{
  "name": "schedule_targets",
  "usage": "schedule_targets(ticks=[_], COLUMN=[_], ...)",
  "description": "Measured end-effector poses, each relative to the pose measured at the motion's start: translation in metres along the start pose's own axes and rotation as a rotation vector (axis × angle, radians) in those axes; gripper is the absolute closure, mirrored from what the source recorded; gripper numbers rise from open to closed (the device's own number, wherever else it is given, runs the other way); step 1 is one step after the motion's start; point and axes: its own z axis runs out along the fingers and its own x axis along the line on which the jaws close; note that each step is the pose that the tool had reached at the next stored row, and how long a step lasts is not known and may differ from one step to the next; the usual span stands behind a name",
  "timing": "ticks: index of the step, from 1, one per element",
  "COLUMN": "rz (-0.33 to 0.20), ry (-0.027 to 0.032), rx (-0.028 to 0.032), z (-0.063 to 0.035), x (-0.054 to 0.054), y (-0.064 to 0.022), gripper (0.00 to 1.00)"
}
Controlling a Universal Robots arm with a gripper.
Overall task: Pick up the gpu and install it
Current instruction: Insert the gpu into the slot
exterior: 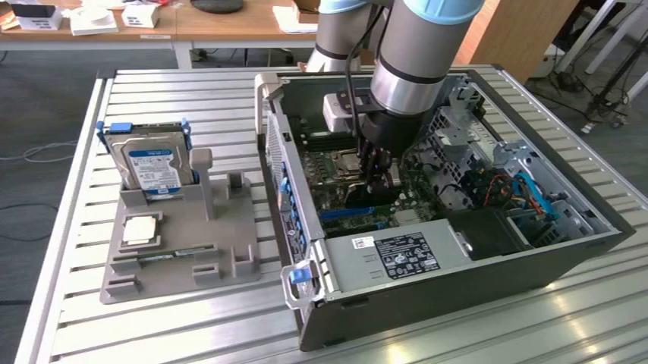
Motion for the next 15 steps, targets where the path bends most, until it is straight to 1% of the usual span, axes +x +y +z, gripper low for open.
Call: schedule_targets(ticks=[9,15], rz=[-0.004,-0.004], ry=[0.0,0.0], rx=[0.0031,0.0033], z=[0.0019,0.0024], x=[0.0001,0.0], y=[0.0,0.0006], gripper=[0.73,0.73])
